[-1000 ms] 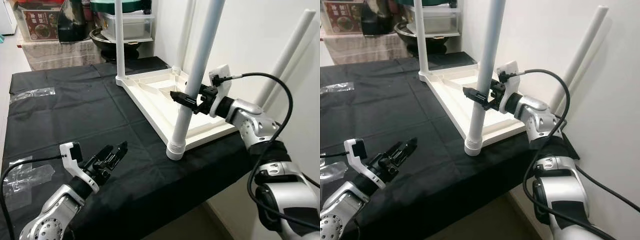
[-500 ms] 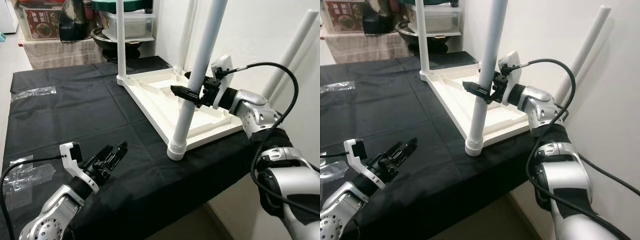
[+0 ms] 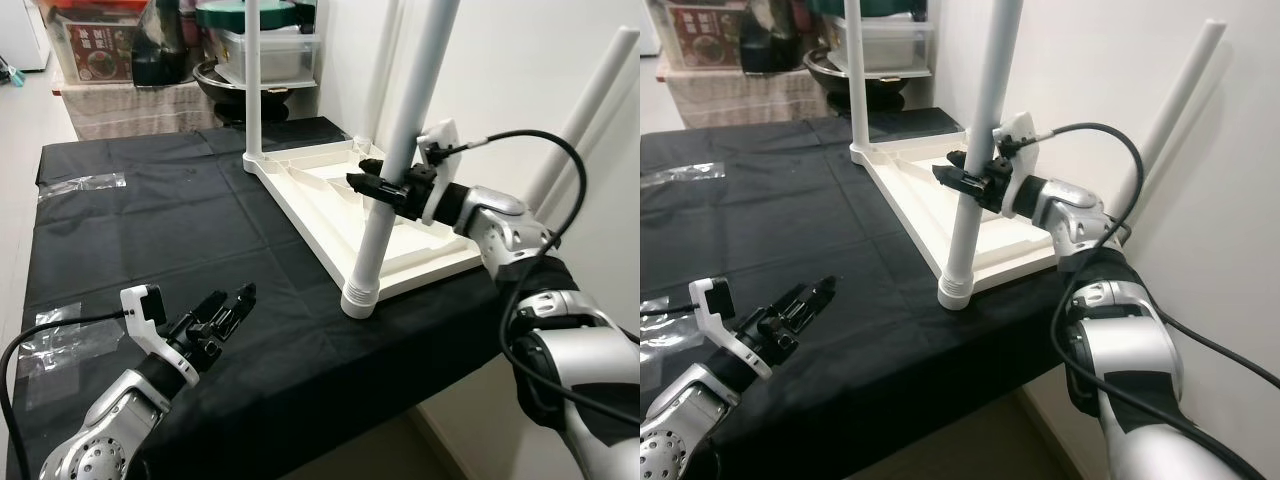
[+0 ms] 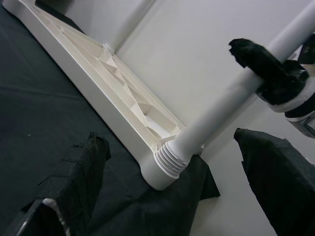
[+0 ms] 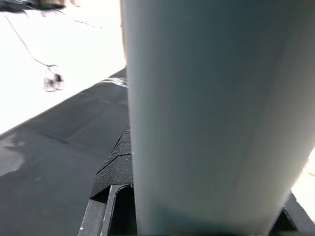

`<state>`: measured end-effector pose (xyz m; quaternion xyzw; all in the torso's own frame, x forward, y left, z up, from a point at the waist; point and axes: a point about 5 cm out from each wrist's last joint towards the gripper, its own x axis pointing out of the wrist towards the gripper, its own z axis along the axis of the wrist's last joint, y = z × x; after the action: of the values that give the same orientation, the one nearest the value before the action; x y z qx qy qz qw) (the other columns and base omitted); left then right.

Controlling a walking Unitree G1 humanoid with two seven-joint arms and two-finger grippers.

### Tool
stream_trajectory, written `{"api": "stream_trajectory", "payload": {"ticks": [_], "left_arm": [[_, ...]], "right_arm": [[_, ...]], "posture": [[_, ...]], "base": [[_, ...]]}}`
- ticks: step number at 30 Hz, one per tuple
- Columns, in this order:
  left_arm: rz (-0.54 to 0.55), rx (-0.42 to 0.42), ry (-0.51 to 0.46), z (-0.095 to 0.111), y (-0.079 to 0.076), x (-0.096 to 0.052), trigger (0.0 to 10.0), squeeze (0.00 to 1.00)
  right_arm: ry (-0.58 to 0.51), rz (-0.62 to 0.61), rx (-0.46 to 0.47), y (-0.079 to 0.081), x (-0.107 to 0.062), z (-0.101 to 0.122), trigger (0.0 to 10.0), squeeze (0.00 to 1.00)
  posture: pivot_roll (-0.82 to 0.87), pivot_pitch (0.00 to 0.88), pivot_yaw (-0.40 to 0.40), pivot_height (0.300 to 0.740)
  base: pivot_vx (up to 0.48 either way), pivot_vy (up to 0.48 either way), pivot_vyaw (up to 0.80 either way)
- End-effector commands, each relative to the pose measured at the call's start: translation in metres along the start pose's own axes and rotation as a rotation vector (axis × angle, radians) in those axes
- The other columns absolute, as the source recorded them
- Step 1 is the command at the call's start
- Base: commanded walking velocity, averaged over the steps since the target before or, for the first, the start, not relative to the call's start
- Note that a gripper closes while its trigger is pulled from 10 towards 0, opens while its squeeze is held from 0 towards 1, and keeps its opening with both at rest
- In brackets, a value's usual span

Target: Building children table

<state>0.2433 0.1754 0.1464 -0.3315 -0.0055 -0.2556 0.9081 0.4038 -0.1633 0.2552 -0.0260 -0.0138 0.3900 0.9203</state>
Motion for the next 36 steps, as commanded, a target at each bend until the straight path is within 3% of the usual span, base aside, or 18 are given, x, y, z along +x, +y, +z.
{"api": "stream_trajectory", "payload": {"ticks": [1, 6, 8, 10, 11, 12, 14, 15, 16, 17, 20, 24, 36], "left_arm": [[-0.013, -0.003, 0.008, -0.003, -0.002, 0.001, 10.0, 0.0], [-0.012, -0.004, 0.007, -0.003, -0.002, 0.0, 10.0, 0.0], [-0.01, -0.007, 0.006, -0.004, -0.002, 0.0, 10.0, 0.0], [-0.01, -0.007, 0.006, -0.004, -0.002, 0.0, 10.0, 0.0], [-0.009, -0.008, 0.007, -0.004, -0.002, 0.0, 10.0, 0.0], [-0.009, -0.008, 0.007, -0.004, -0.002, 0.0, 10.0, 0.0], [-0.009, -0.008, 0.009, -0.004, -0.003, 0.0, 10.0, 0.0], [-0.009, -0.008, 0.009, -0.004, -0.003, 0.0, 10.0, 0.0], [-0.009, -0.006, 0.008, -0.004, -0.003, 0.0, 10.0, 0.0], [-0.009, -0.006, 0.008, -0.004, -0.003, 0.0, 10.0, 0.0], [-0.005, -0.001, 0.0, -0.001, -0.002, -0.001, 10.0, 0.0], [0.002, -0.006, -0.002, -0.004, -0.001, -0.003, 10.0, 0.0], [0.005, -0.011, -0.001, -0.004, -0.001, -0.002, 10.0, 0.0]], "right_arm": [[0.158, -0.174, -0.027, -0.013, -0.01, -0.023, 0.0, 0.0], [0.203, -0.266, -0.02, -0.015, -0.009, -0.032, 0.0, 0.0], [0.242, -0.657, 0.06, -0.019, -0.009, -0.054, 0.0, 0.0], [0.242, -0.657, 0.06, -0.019, -0.009, -0.054, 0.0, 0.0], [0.238, -0.821, 0.103, -0.014, -0.009, -0.065, 0.0, 0.0], [0.238, -0.821, 0.103, -0.014, -0.009, -0.065, 0.0, 0.0], [0.215, -0.989, 0.2, 0.012, 0.001, -0.084, 0.0, 0.0], [0.215, -0.989, 0.2, 0.012, 0.001, -0.084, 0.0, 0.0], [0.193, -1.027, 0.238, 0.03, 0.008, -0.089, 0.0, 0.0], [0.193, -1.027, 0.238, 0.03, 0.008, -0.089, 0.0, 0.0], [0.135, -1.045, 0.264, 0.057, 0.015, -0.085, 0.0, 0.0], [0.131, -1.03, 0.217, 0.061, 0.012, -0.085, 0.0, 0.0], [0.211, -1.115, 0.21, 0.061, 0.009, -0.086, 0.0, 0.0]], "posture": [[0.06, 0.0, -0.129, 0.74], [0.06, 0.0, -0.132, 0.74], [0.06, 0.0, -0.128, 0.74], [0.06, 0.0, -0.128, 0.74], [0.06, 0.0, -0.125, 0.74], [0.06, 0.0, -0.125, 0.74], [0.06, 0.0, -0.118, 0.74], [0.06, 0.0, -0.118, 0.74], [0.06, 0.0, -0.118, 0.74], [0.06, 0.0, -0.118, 0.74], [0.06, 0.0, -0.126, 0.74], [0.06, 0.0, -0.128, 0.74], [0.05, 0.0, -0.128, 0.74]], "base": [[0.0, 0.0, 0.0], [0.0, 0.0, 0.0], [0.0, 0.0, 0.0], [0.0, 0.0, 0.0], [0.0, 0.0, 0.0], [0.0, 0.0, 0.0], [0.0, 0.0, 0.0], [0.0, 0.0, 0.0], [0.0, 0.0, 0.0], [0.0, 0.0, 0.0], [0.0, 0.0, 0.0], [0.0, 0.0, 0.0], [0.0, 0.0, 0.0]]}}
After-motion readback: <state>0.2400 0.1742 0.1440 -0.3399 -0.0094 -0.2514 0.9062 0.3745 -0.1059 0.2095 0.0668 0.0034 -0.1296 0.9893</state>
